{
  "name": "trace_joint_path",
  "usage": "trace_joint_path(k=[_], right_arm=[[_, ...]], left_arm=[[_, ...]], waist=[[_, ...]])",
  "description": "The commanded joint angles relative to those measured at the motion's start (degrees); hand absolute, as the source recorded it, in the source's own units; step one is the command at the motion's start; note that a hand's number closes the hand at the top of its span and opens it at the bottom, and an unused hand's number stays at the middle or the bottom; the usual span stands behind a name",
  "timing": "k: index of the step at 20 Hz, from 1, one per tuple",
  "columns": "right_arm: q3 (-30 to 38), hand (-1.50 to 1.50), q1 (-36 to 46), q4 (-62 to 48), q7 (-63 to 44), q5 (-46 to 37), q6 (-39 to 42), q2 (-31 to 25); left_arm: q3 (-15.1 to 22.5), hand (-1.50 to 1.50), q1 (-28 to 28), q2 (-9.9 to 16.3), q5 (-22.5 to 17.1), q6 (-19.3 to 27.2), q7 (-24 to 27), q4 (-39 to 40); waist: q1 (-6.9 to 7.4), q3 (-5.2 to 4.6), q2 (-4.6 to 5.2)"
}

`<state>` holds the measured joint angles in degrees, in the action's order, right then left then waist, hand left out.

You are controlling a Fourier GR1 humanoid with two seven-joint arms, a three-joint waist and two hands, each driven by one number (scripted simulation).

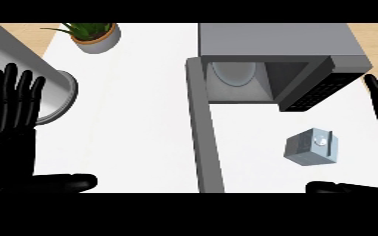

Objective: Pick up the milk, place it into the microwave and close the microwave

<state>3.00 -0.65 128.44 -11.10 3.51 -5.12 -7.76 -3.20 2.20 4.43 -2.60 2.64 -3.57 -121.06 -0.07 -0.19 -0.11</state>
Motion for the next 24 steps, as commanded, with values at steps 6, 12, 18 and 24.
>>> trace_joint_path(k=[6,12,18,24], right_arm=[[0.9,-1.50,-2.7,9.0,-9.8,-0.3,-1.0,0.0],[0.0,-1.50,-5.1,5.8,-7.3,-6.6,-2.7,2.4],[1.3,-1.50,-11.2,1.4,-0.5,-4.5,-0.3,4.7],[1.7,-1.50,-11.1,-7.0,5.4,-5.1,2.0,5.6]], left_arm=[[-4.8,-1.50,11.1,0.7,-6.7,-3.8,-3.5,-9.7],[-8.4,-1.50,19.3,0.2,-10.9,-8.7,0.0,-13.2],[-12.7,-1.50,22.5,0.6,-17.6,-11.6,-4.2,-19.7],[-12.9,-1.50,23.8,-2.4,-14.5,-15.4,1.0,-14.8]], waist=[[0.36,0.16,0.01],[0.67,0.16,0.02],[0.52,0.20,-0.01],[0.49,0.18,0.05]])
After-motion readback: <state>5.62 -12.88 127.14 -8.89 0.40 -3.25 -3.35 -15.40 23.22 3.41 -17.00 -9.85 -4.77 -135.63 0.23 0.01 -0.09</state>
